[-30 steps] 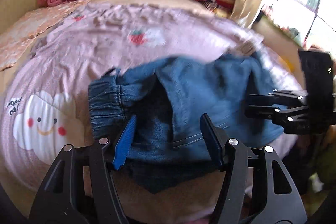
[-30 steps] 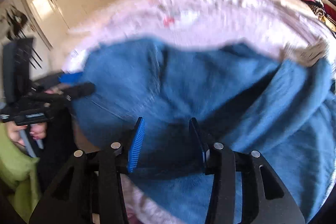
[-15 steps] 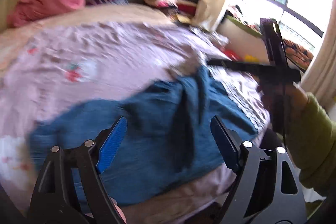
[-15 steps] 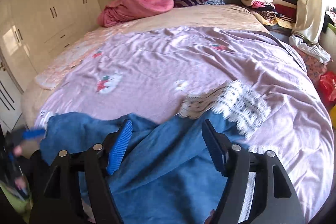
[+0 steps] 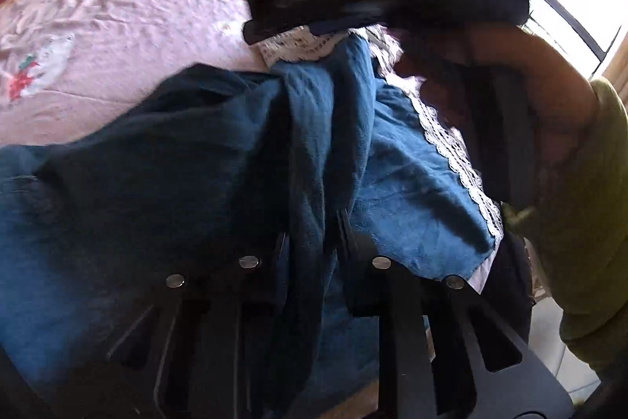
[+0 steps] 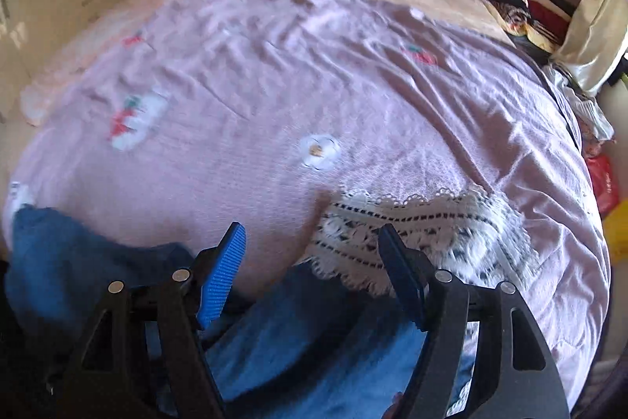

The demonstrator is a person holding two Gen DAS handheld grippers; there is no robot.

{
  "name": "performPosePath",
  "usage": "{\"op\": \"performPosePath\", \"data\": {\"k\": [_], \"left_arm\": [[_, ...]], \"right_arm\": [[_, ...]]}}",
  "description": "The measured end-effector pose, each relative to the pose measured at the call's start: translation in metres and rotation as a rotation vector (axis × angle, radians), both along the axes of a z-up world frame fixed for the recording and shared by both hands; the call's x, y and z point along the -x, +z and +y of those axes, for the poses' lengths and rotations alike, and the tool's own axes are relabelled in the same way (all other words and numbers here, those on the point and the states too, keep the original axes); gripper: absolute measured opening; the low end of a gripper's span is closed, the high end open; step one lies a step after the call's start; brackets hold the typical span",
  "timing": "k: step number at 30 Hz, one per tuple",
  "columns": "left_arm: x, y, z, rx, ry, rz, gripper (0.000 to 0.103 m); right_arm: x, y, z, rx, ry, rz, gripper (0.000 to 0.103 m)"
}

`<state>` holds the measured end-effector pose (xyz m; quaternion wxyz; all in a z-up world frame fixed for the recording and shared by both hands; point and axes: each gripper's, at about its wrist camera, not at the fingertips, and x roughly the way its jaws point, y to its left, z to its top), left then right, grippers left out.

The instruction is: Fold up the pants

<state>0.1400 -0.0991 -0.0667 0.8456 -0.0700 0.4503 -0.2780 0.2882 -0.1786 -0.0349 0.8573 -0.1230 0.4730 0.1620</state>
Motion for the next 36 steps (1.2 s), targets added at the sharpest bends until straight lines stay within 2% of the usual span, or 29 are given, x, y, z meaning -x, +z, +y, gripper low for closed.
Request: {"op": "performPosePath", "data": {"k": [5,6,7,10,12,21,23,26,32,36], "left_arm": [[0.004,-0.003,-0.002,-0.007,-0.020,-0.013,0.011],[0.005,-0.003,-0.002,-0.004,-0.021,-0.014,0.011],[0.005,-0.003,-0.003,-0.004,-0.022,-0.016,0.011],[0.008,-0.002,0.000,0.003,-0.025,-0.019,0.011],[0.009,0.000,0.002,0.013,-0.025,-0.019,0.011],[0.011,0.014,0.014,0.051,-0.018,-0.052,0.010],[0.014,0.020,0.018,0.057,-0.026,-0.062,0.002],[0.014,0.026,0.026,0.057,-0.033,-0.093,0.000],[0.022,0.046,0.028,0.053,-0.063,-0.158,0.000],[0.037,0.053,0.018,0.029,-0.119,-0.198,0.000]], "right_arm": [[-0.025,-0.022,0.002,0.036,-0.054,0.058,0.068],[-0.028,-0.026,0.003,0.044,-0.052,0.062,0.057],[-0.031,-0.031,0.004,0.058,-0.039,0.061,0.039],[-0.037,-0.034,0.000,0.039,-0.025,0.045,0.020],[-0.034,-0.029,-0.010,-0.012,-0.021,0.030,0.012],[0.029,0.040,-0.086,-0.326,-0.110,-0.088,0.010],[0.048,0.055,-0.106,-0.380,-0.139,-0.120,0.010],[0.077,0.071,-0.132,-0.437,-0.169,-0.163,0.010],[0.128,0.085,-0.172,-0.550,-0.216,-0.198,0.010],[0.166,0.076,-0.194,-0.595,-0.252,-0.189,0.010]]}}
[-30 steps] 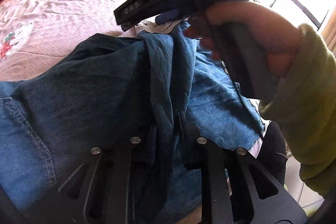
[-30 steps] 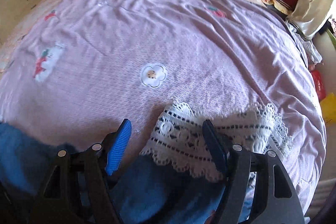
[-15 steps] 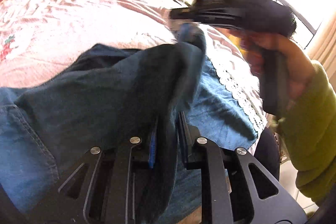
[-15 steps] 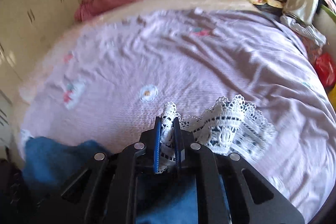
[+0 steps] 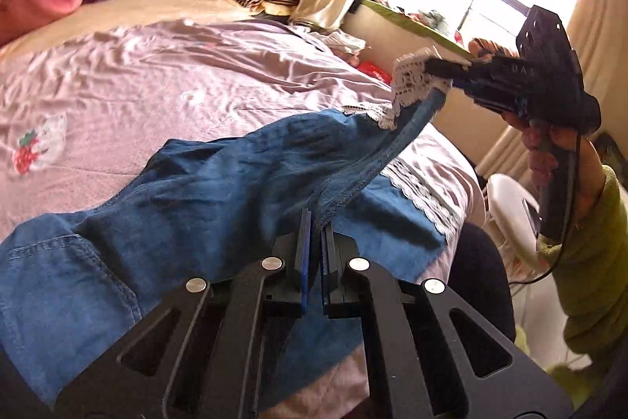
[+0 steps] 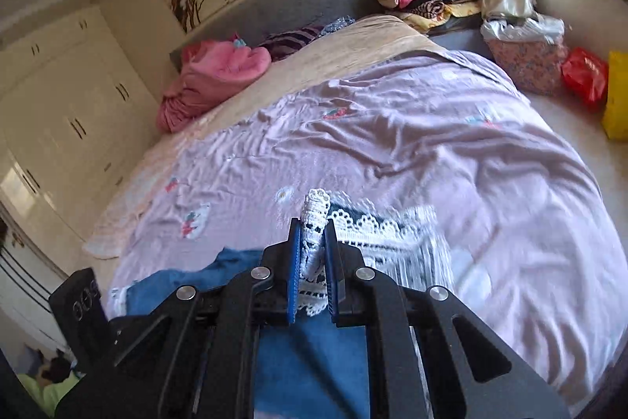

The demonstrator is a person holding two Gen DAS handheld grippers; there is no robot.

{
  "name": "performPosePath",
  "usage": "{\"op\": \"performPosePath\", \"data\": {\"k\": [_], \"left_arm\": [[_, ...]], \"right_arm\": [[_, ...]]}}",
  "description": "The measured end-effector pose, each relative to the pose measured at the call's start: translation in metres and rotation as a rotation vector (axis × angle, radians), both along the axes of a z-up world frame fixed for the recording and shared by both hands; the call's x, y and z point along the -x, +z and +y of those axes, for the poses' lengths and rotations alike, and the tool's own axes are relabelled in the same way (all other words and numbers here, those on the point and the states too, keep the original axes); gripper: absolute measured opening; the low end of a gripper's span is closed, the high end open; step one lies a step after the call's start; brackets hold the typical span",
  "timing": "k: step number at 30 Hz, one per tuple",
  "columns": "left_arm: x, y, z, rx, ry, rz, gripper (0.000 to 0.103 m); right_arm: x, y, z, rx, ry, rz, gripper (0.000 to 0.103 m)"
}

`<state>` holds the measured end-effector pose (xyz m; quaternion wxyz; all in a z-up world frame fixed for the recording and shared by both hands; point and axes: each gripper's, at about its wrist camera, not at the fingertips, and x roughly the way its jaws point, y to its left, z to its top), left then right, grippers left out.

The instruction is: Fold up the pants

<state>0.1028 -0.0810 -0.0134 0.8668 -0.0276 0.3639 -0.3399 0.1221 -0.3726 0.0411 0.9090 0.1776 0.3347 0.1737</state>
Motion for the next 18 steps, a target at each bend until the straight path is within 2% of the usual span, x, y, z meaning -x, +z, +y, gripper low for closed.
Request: {"op": "performPosePath", "data": {"k": [10,14,18], "left_arm": [[0.022,-0.027,-0.019,-0.107,-0.045,0.016,0.002],[0.034,-0.032,-0.031,-0.203,-0.061,-0.019,0.002],[0.038,-0.037,-0.037,-0.251,-0.068,-0.027,0.002]], "right_arm": [[0.053,-0.077,-0.039,-0.049,-0.054,0.200,0.011],[0.064,-0.090,-0.044,-0.057,-0.057,0.221,0.013],[0.067,-0.095,-0.046,-0.064,-0.055,0.227,0.012]]}}
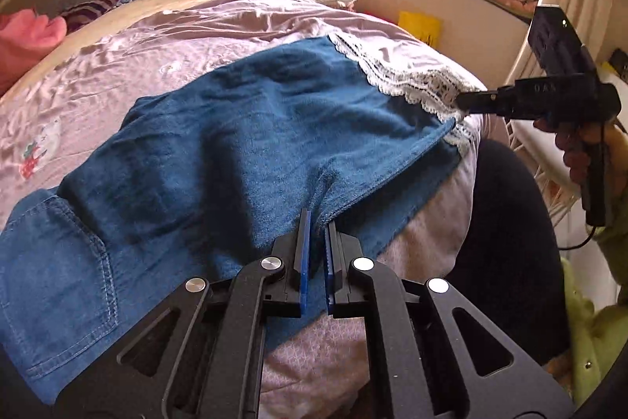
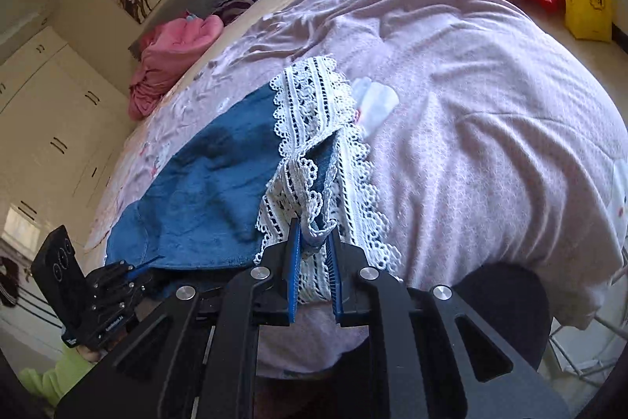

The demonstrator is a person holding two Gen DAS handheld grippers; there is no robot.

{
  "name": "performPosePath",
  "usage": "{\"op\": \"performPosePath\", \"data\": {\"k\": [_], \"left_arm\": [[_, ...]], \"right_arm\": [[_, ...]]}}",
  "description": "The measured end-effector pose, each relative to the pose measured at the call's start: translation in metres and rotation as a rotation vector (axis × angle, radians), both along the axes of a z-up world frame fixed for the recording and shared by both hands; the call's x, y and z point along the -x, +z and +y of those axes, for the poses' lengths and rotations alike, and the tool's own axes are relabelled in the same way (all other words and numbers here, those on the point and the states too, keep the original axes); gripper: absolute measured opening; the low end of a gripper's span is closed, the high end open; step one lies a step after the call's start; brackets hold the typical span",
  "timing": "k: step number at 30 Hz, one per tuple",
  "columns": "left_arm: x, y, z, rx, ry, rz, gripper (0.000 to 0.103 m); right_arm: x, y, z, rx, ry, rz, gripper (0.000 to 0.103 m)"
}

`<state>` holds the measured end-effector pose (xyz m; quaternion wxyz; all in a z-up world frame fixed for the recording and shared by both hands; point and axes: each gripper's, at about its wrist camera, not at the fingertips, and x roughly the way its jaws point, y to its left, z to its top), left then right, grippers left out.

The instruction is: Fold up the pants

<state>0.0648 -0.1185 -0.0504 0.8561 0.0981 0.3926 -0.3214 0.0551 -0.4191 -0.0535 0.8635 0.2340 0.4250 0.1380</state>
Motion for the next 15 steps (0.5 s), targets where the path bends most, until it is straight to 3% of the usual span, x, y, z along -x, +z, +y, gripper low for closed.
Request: {"op": "performPosePath", "data": {"k": [6,11,15], "left_arm": [[0.005,-0.007,-0.005,-0.012,-0.033,0.010,0.004],[0.008,-0.024,-0.018,-0.073,-0.051,0.021,0.004],[0.005,-0.028,-0.014,-0.046,-0.043,0.044,0.006]], "right_arm": [[0.004,-0.011,-0.011,0.044,-0.002,0.026,0.012],[0.003,-0.022,-0.015,0.031,0.000,0.051,0.012],[0.005,-0.016,-0.014,0.059,0.015,0.059,0.019]]}}
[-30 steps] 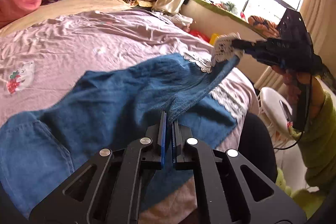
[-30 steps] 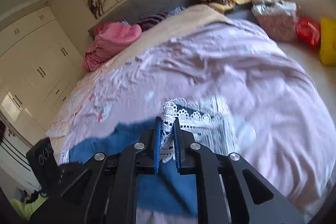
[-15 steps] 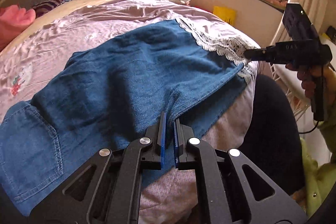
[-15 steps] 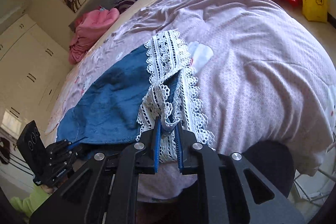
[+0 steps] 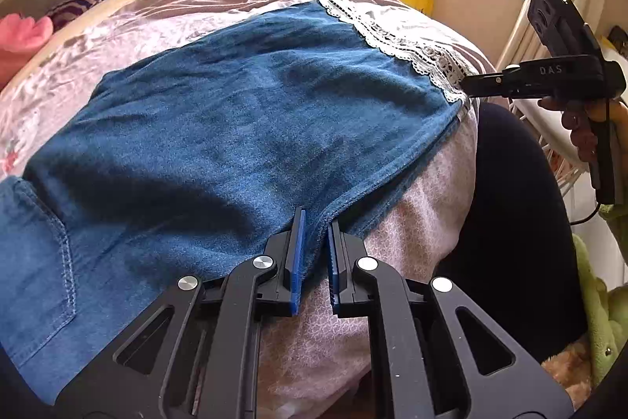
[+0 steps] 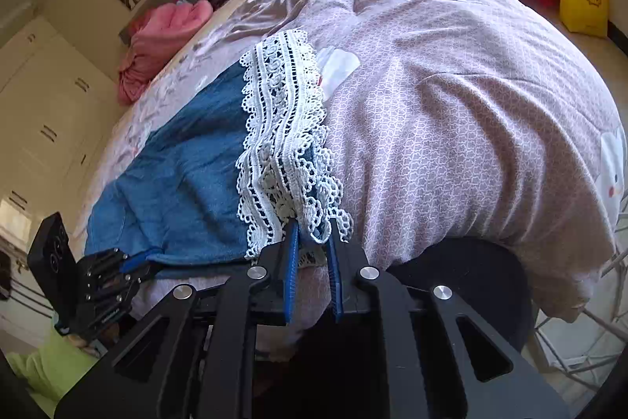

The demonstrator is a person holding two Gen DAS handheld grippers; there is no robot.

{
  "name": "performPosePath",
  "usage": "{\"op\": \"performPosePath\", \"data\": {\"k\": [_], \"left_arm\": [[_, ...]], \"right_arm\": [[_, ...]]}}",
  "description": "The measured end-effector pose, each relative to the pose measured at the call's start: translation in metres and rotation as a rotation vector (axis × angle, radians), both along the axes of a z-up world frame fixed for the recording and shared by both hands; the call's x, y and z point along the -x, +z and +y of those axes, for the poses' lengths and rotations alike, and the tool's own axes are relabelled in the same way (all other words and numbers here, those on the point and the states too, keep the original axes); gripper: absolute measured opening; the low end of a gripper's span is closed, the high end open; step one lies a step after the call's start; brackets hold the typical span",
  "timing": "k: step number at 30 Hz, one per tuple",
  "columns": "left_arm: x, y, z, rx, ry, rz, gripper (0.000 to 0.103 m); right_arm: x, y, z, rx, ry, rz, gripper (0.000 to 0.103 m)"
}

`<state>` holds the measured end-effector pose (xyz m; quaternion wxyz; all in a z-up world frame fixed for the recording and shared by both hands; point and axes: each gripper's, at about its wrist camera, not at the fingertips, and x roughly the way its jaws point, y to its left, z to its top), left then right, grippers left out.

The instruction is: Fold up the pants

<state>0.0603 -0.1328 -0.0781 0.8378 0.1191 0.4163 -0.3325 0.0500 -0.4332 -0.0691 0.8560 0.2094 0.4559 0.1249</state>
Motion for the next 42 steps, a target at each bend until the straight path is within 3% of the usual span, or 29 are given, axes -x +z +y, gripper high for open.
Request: {"op": "performPosePath", "data": {"k": [5,9,12,15,18,20,23,26,28,31,36,40,42], "left_arm": [[0.007,0.000,0.001,0.033,-0.016,0.001,0.017],[0.010,-0.001,-0.004,0.051,-0.032,-0.001,0.031],[0.013,-0.001,-0.004,0.057,-0.036,-0.001,0.033],[0.016,0.000,0.003,0.083,-0.038,0.031,0.036],[0.018,0.008,0.015,0.114,-0.031,0.063,0.037],[0.014,0.028,0.026,0.147,-0.007,0.028,0.037],[-0.012,0.062,0.047,0.201,0.061,-0.013,0.048],[-0.057,0.080,0.057,0.121,0.151,-0.068,0.049],[-0.094,0.081,0.063,0.089,0.204,-0.049,0.049],[-0.139,0.067,0.066,0.052,0.255,0.022,0.049],[-0.176,0.026,0.060,-0.028,0.266,0.121,0.045],[-0.186,0.007,0.057,-0.010,0.248,0.174,0.044],[-0.193,0.004,0.057,0.038,0.239,0.212,0.040]], "right_arm": [[0.018,0.038,0.002,0.119,-0.062,-0.095,0.037],[0.012,0.054,0.038,0.151,0.050,-0.164,0.043],[-0.006,0.042,0.064,0.155,0.129,-0.139,0.043],[-0.025,0.002,0.070,0.180,0.137,0.012,0.043],[-0.021,-0.006,0.072,0.198,0.149,-0.011,0.043],[-0.016,0.002,0.069,0.185,0.168,-0.005,0.045],[-0.011,0.027,0.062,0.156,0.172,-0.099,0.049],[-0.022,0.044,0.044,0.153,0.132,-0.155,0.054],[-0.037,0.050,0.035,0.155,0.109,-0.167,0.054],[-0.071,0.053,0.022,0.126,0.100,-0.168,0.054],[-0.131,0.044,0.010,0.064,0.112,-0.137,0.054],[-0.169,0.031,0.011,0.044,0.158,-0.098,0.054],[-0.183,0.017,0.013,0.016,0.187,-0.053,0.054]]}}
